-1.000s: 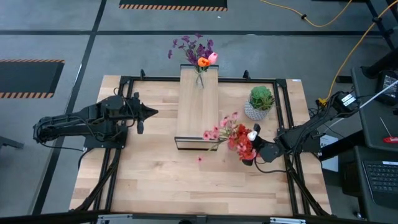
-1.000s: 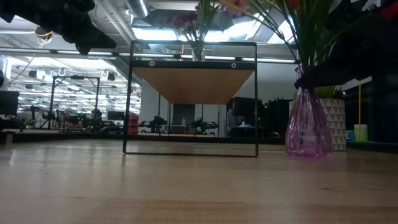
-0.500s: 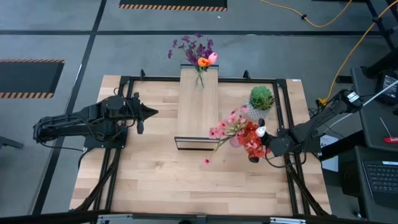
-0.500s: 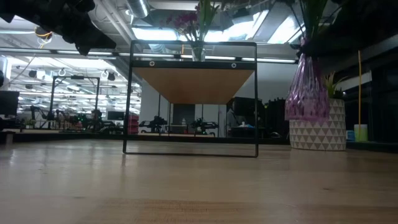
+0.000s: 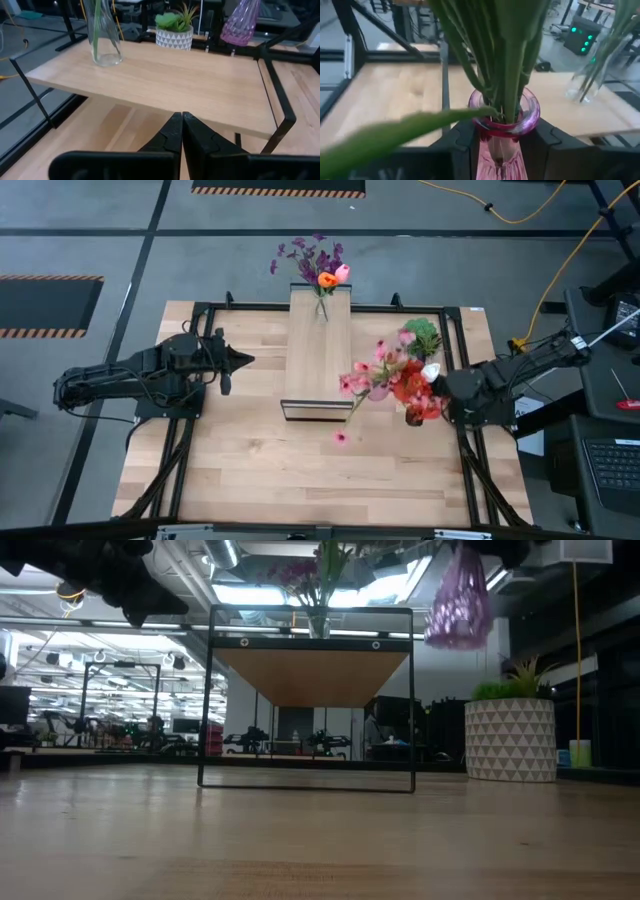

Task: Pick and place flowers into a vace then onto a shelf
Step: Put the purple vase with flowers onto the shelf

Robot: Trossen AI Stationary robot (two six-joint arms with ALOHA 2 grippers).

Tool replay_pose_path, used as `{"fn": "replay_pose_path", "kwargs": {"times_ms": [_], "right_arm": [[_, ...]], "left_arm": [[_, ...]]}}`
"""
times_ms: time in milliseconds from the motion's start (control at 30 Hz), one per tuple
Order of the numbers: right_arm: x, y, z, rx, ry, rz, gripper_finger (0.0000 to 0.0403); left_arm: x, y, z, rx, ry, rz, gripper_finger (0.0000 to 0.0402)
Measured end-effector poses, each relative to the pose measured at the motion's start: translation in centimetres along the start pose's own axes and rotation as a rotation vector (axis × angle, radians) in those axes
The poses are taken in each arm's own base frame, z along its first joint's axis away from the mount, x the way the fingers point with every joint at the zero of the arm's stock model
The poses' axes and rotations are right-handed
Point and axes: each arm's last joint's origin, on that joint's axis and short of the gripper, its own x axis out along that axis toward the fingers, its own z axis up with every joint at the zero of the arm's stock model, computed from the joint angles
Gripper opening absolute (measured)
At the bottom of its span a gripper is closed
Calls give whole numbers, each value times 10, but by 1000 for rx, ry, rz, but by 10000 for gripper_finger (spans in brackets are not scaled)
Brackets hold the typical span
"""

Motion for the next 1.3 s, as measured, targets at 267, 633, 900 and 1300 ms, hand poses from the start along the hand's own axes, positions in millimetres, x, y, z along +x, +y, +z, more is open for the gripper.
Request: {"fn": "replay_pose_path", "kwargs": {"times_ms": [267,633,900,1300], "right_arm": [[9,-28,34,26,23,15,97],[64,-32,48,3,48,95,97],[107,-22,76,-43,50,131,97],[161,-26,87,-25,41,79,97]], "left_arm": [[0,0,2,-1,-22,-1,5],[0,0,2,-17,-20,-1,8],[0,0,2,-17,-16,-2,4],[0,0,1,-16,-13,-2,5]]}}
